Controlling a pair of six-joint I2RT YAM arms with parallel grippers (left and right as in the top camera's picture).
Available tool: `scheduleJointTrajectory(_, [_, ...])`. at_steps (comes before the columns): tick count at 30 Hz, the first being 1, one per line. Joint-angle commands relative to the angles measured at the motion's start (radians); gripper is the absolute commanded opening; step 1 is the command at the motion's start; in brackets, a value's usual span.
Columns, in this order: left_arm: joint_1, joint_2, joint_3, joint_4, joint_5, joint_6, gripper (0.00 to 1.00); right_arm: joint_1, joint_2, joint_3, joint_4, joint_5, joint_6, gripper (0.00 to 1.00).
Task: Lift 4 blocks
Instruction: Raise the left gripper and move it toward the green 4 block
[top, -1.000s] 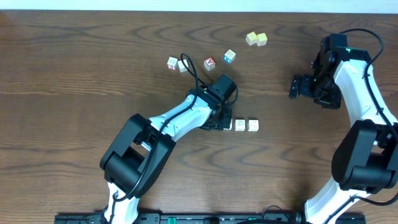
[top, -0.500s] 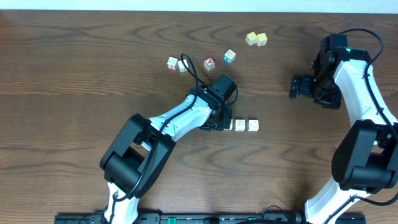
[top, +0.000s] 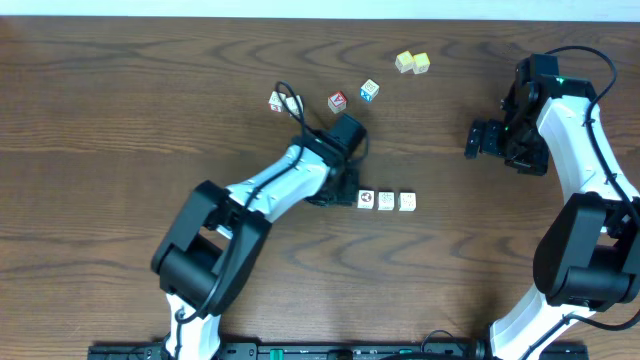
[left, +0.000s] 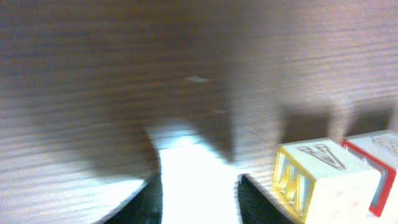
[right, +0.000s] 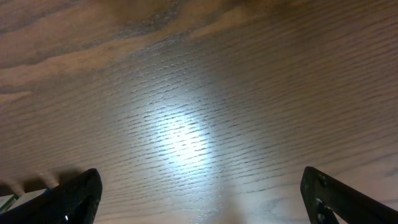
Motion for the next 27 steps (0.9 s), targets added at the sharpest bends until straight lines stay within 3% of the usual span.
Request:
scheduleJointTrajectory(1, [0.05, -0.098, 0.005, -0.021, -0.052, 0.017, 0.54, -0.002, 0.0, 0.013, 0.0, 0.01, -0.01, 0.99])
scheduleJointTrajectory(4, [0.085, -0.167, 0.005, -0.026, -0.053, 0.018, 0.67, -0.002, 0.0, 0.013, 0.0, 0.01, -0.01, 0.99])
scheduleJointTrajectory(8, [0.123, -0.274, 0.005, -0.026, -0.052, 0.02, 0.77, -0.002, 0.0, 0.013, 0.0, 0.01, -0.01, 0.99])
scheduleJointTrajectory(16, [0.134, -0.475, 0.042, -0.045, -0.07, 0.081, 0.79, -0.002, 0.0, 0.013, 0.0, 0.01, -0.01, 0.99])
scheduleJointTrajectory(22, [0.144, -0.418, 0.364, -0.396, -0.074, 0.194, 0.79, -0.002, 0.0, 0.013, 0.0, 0.01, -0.01, 0.99])
scheduleJointTrajectory(27, [0.15, -0.23, 0.707, -0.77, -0.09, 0.278, 0.79, -0.002, 0.0, 0.013, 0.0, 0.01, -0.01, 0.99])
